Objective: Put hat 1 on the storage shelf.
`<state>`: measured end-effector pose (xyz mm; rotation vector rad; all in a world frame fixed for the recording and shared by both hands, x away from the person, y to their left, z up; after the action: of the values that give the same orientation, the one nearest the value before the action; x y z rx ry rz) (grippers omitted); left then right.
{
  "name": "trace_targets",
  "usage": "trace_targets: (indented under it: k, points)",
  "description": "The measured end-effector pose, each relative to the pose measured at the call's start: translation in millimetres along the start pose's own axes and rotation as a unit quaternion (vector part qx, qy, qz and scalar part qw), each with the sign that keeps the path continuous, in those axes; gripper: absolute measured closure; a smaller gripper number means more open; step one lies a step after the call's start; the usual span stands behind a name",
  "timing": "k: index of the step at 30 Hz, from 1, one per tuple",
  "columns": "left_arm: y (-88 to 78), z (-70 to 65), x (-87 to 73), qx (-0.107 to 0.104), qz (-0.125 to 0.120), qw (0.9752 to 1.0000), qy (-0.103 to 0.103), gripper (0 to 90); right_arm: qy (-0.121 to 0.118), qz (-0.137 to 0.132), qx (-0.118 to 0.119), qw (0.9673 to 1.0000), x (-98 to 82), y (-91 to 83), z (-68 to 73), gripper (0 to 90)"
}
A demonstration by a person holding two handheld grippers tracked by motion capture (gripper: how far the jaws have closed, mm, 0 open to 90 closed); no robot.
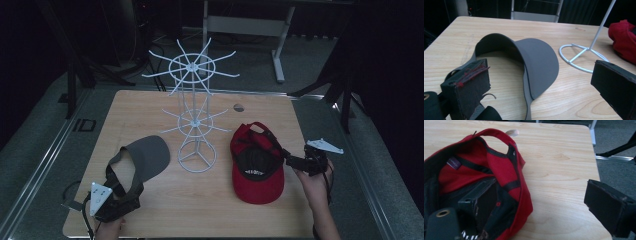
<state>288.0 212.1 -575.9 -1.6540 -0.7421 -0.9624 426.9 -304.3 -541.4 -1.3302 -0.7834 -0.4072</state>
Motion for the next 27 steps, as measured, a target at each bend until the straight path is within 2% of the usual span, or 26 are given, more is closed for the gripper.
trace_targets:
  k: [2,3,5,7,9,12,17,19,23,24,27]
  points:
    - [-0.4,-4.5,0.2,-0.007,0.0,0.9999,0.015,2.2,-0.003,0.008,0.004,1.0,2.6,9.0,2.8,13.5]
    - [-0.4,-4.5,0.2,-0.007,0.0,0.9999,0.015,2.2,-0.003,0.008,0.004,1.0,2.6,9.0,2.8,13.5]
    - [-1.2,-6.7,0.9,-0.003,-0.001,0.9996,0.028,2.2,-0.006,0.012,0.012,0.9998,3.6,16.1,5.9,13.9]
    - [0.0,-8.1,0.1,-0.008,0.002,0.9997,0.025,2.2,-0.012,0.018,0.022,0.9995,4.9,27.0,11.4,14.8]
    - [0.5,-7.5,-0.6,-0.009,0.006,0.9996,0.026,2.2,-0.016,0.02,0.02,0.9995,5.5,30.9,12.5,15.6]
    - [1.8,-4.1,-2.3,-0.007,0.013,0.9997,0.017,2.2,-0.036,0.033,0.026,0.9984,5.7,44.8,20.4,21.2]
    - [2.2,-3.0,-2.1,-0.006,0.012,0.9998,0.015,2.2,-0.055,0.05,0.034,0.9966,2.9,57.9,30.1,28.0]
    - [3.0,-2.8,-2.9,-0.005,0.016,0.9997,0.016,2.2,-0.07,0.061,0.025,0.9954,0.3,62.8,31.7,32.2]
    - [4.0,-3.1,-3.9,-0.005,0.019,0.9997,0.016,2.2,-0.083,0.07,0.017,0.9939,-2.7,66.8,33.0,35.8]
    - [4.4,-3.0,-4.1,-0.005,0.021,0.9996,0.016,2.2,-0.103,0.077,0.006,0.9917,-6.3,70.0,35.6,42.2]
    - [5.0,-2.6,-4.8,-0.006,0.024,0.9996,0.015,2.2,-0.117,0.083,0.0,0.9896,-9.7,72.9,37.3,48.1]
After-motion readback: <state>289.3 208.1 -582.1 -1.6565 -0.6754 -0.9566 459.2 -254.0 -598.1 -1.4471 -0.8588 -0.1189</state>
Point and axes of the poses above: each handheld gripper's, and its own axes: y roughly forward along the jaws, x roughly out of its top, z roughly to its left, the point moved 10 cm from there along y, roughly forward along the jaws, and after that the axes turned 12 degrees about z, right-handed, at the moved point
